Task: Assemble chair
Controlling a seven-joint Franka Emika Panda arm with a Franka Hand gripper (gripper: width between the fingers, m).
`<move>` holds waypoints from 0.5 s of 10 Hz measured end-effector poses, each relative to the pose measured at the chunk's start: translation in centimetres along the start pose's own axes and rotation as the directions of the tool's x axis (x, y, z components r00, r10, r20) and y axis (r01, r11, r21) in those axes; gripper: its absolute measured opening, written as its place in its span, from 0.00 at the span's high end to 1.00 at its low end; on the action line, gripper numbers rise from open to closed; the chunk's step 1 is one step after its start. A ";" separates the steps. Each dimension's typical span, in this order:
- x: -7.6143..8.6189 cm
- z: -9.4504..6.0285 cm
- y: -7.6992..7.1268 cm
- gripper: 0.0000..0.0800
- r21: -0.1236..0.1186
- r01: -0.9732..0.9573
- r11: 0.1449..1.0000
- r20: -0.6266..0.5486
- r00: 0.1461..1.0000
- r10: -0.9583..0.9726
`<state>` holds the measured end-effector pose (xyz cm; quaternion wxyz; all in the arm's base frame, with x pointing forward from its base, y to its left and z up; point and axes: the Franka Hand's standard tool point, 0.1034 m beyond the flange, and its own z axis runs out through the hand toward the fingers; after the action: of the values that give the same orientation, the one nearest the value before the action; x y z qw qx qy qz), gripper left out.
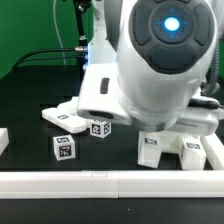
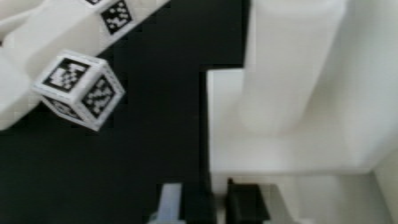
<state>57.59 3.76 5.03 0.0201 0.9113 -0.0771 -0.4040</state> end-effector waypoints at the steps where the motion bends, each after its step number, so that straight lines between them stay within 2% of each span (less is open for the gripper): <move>1: 0.2 -0.6 -0.2 0.97 -0.003 0.018 1.000 -0.041 0.999 -0.018; 2: 0.5 -0.7 -0.2 0.97 -0.010 0.026 1.000 -0.068 0.997 -0.026; 4: 0.5 -0.7 0.2 0.97 -0.007 0.021 1.000 -0.064 0.998 -0.022; 5: 0.6 -1.5 0.6 0.75 -0.002 0.034 0.999 -0.078 0.996 -0.034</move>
Offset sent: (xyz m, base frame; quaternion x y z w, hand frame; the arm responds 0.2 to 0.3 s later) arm 0.0000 0.0000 0.0000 0.0000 0.0000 0.0000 1.0000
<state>59.02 3.06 5.68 0.0162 0.9276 -0.0605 -0.3684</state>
